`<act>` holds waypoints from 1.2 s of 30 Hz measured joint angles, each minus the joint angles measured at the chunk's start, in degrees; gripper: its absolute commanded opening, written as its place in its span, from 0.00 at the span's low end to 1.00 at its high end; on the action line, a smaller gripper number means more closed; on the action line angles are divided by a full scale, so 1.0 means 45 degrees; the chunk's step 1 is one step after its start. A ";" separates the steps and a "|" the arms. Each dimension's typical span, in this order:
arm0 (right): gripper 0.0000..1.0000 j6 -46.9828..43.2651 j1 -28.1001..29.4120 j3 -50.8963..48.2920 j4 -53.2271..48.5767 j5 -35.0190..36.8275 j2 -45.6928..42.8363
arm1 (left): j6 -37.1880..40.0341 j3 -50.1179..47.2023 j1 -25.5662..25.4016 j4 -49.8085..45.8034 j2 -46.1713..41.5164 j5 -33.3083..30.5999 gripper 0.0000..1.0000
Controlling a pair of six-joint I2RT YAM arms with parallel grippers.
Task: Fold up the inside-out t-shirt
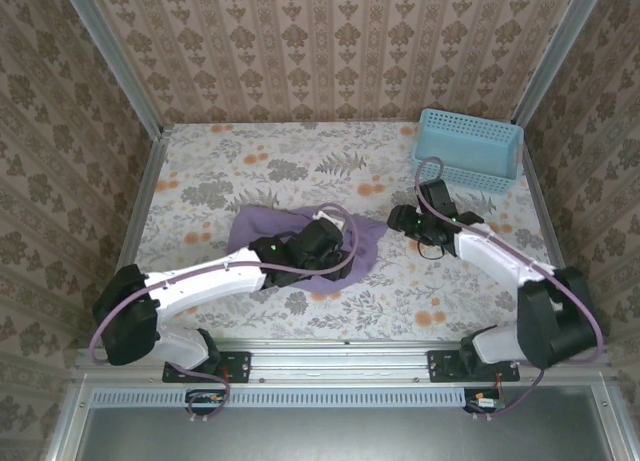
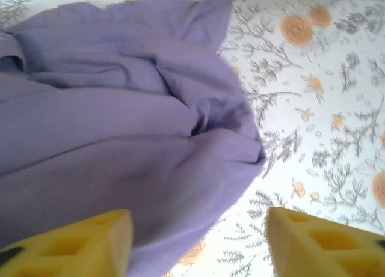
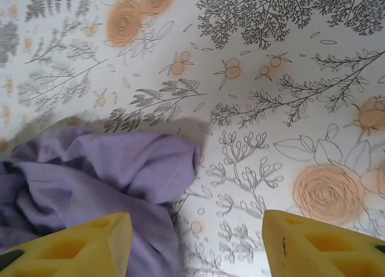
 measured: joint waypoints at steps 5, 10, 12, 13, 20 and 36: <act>0.69 0.0053 0.1171 -0.0112 0.0325 -0.0005 -0.0627 | -0.0155 -0.0277 0.1763 -0.0097 -0.1506 0.0155 0.83; 0.70 0.0131 0.2623 -0.0053 0.0612 0.0189 0.0243 | -0.0189 0.0369 0.4211 -0.0899 -0.0636 0.0078 0.88; 0.68 0.0194 0.2953 0.0068 0.0670 0.0340 0.0996 | -0.0185 0.0704 0.4493 -0.1151 0.0364 0.0287 0.88; 0.67 0.0233 0.3036 0.0112 0.0714 0.0423 0.1379 | -0.0185 0.0918 0.4551 -0.1263 0.0928 0.0403 0.87; 0.52 0.0267 0.3186 0.0903 0.0724 0.0724 0.3589 | -0.0083 0.2890 0.4609 -0.1889 0.4129 0.0942 0.55; 0.00 -0.1054 0.2924 0.4269 -0.0073 0.1637 0.2569 | 0.0831 0.3128 0.6834 -0.2205 -0.0505 0.1287 0.00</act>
